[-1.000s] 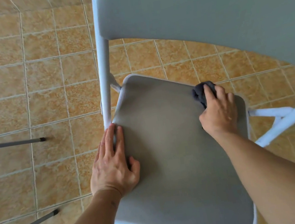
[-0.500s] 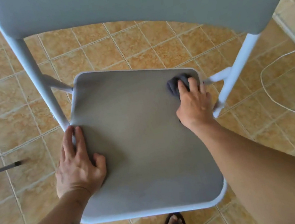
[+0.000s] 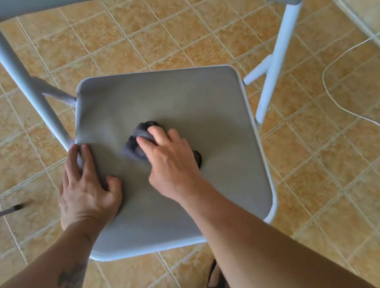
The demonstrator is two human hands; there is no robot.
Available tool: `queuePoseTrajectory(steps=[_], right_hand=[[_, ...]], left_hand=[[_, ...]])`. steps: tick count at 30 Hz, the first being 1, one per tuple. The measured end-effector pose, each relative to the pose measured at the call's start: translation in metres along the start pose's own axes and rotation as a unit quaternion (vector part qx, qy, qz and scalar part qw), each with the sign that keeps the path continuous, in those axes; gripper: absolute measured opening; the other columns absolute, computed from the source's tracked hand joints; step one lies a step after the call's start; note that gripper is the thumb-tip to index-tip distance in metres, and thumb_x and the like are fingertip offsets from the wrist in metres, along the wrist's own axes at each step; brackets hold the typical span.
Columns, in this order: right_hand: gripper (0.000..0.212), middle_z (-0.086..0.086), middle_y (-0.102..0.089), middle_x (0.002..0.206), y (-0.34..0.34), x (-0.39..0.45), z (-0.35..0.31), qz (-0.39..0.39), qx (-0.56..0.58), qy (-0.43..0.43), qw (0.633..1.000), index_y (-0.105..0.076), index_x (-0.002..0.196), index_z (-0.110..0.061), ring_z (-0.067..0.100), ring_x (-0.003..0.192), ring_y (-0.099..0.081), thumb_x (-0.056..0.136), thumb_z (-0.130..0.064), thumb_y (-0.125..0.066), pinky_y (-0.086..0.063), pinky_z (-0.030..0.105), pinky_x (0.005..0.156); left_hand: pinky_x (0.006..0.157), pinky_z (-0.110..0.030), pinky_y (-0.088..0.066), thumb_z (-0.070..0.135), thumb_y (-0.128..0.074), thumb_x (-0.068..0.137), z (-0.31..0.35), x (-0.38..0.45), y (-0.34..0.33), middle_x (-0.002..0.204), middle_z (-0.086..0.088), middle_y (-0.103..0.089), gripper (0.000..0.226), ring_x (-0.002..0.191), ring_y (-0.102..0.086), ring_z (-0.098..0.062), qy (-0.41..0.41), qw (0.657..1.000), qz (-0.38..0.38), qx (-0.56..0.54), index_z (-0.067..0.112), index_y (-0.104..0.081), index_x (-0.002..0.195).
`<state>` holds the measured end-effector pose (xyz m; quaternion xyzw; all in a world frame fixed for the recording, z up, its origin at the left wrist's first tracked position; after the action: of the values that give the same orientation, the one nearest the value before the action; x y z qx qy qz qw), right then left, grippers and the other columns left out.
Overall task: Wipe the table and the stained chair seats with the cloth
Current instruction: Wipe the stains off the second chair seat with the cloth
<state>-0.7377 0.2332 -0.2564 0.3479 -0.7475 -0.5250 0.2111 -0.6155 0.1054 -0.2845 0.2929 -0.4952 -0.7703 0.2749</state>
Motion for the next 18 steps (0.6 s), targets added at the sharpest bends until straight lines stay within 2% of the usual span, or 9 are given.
queuePoseTrajectory(steps=[3, 6, 8, 10, 12, 16, 18], right_hand=[[0.062, 0.008, -0.052, 0.137, 0.015, -0.023, 0.05, 0.013, -0.01, -0.056, 0.998, -0.06, 0.13, -0.021, 0.038, 0.1, -0.05, 0.069, -0.014, -0.057, -0.048, 0.045, 0.08], [0.064, 0.006, -0.048, 0.141, 0.044, -0.069, 0.113, 0.024, -0.038, -0.139, 0.989, -0.058, 0.134, -0.02, 0.038, 0.102, -0.049, 0.073, -0.002, -0.054, -0.05, 0.049, 0.085], [0.066, 0.004, -0.043, 0.147, 0.058, -0.095, 0.128, 0.014, -0.041, -0.195, 0.98, -0.054, 0.139, -0.02, 0.036, 0.108, -0.045, 0.077, 0.004, -0.056, -0.048, 0.048, 0.09], [0.066, 0.004, -0.042, 0.148, 0.06, -0.107, 0.116, 0.016, -0.021, -0.217, 0.976, -0.053, 0.14, -0.018, 0.035, 0.112, -0.043, 0.078, 0.005, -0.056, -0.046, 0.045, 0.093], [0.065, 0.004, -0.044, 0.145, 0.051, -0.106, 0.082, 0.027, 0.006, -0.183, 0.983, -0.055, 0.138, -0.016, 0.034, 0.111, -0.043, 0.077, 0.005, -0.055, -0.046, 0.045, 0.095], [0.066, 0.006, -0.044, 0.142, 0.013, -0.1, -0.022, -0.019, 0.065, -0.041, 0.997, -0.051, 0.136, -0.016, 0.033, 0.102, -0.045, 0.072, -0.003, -0.051, -0.047, 0.044, 0.085], [0.063, 0.006, -0.042, 0.14, -0.004, -0.103, -0.055, -0.055, 0.042, 0.013, 0.998, -0.048, 0.135, -0.018, 0.032, 0.098, -0.046, 0.073, -0.008, -0.053, -0.045, 0.043, 0.081]], left_hand=[[0.106, -0.058, -0.036, 0.043, -0.043, 0.074, -0.005, 0.001, 0.0, 0.161, -0.004, -0.016, 0.085, 0.139, -0.032, -0.039, -0.011, 1.0, 0.001, -0.004, 0.019, -0.02, 0.153], [0.109, -0.057, -0.033, 0.045, -0.042, 0.075, -0.008, 0.002, -0.001, 0.161, -0.004, -0.016, 0.086, 0.142, -0.027, -0.036, -0.018, 1.0, -0.008, -0.019, 0.019, -0.02, 0.153], [0.111, -0.055, -0.031, 0.046, -0.041, 0.076, -0.009, 0.003, 0.0, 0.161, -0.004, -0.015, 0.085, 0.143, -0.026, -0.035, -0.026, 0.999, -0.022, -0.03, 0.019, -0.018, 0.154], [0.115, -0.052, -0.027, 0.046, -0.041, 0.078, -0.01, 0.001, 0.002, 0.162, -0.004, -0.014, 0.085, 0.144, -0.026, -0.034, -0.03, 0.998, -0.035, -0.04, 0.018, -0.018, 0.155], [0.117, -0.05, -0.025, 0.044, -0.041, 0.079, -0.013, -0.008, 0.006, 0.163, -0.007, -0.017, 0.082, 0.144, -0.027, -0.034, -0.034, 0.998, -0.033, -0.04, 0.016, -0.023, 0.154], [0.11, -0.055, -0.035, 0.033, -0.038, 0.088, -0.024, -0.046, 0.005, 0.158, -0.015, -0.031, 0.065, 0.138, -0.04, -0.039, -0.086, 0.996, 0.014, -0.037, 0.004, -0.041, 0.146], [0.111, -0.058, -0.035, 0.029, -0.034, 0.093, -0.028, -0.061, -0.001, 0.158, -0.015, -0.032, 0.06, 0.144, -0.034, -0.035, -0.11, 0.993, 0.016, -0.035, 0.002, -0.041, 0.146]])
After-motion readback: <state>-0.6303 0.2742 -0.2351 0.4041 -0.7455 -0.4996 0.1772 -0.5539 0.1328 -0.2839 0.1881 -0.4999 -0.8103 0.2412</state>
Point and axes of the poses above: each hand's wrist, its own x-axis towards the middle knuckle, its own y-axis out of the back of the hand, z = x × y, the point moved 3 cm from there along x, towards the middle knuckle
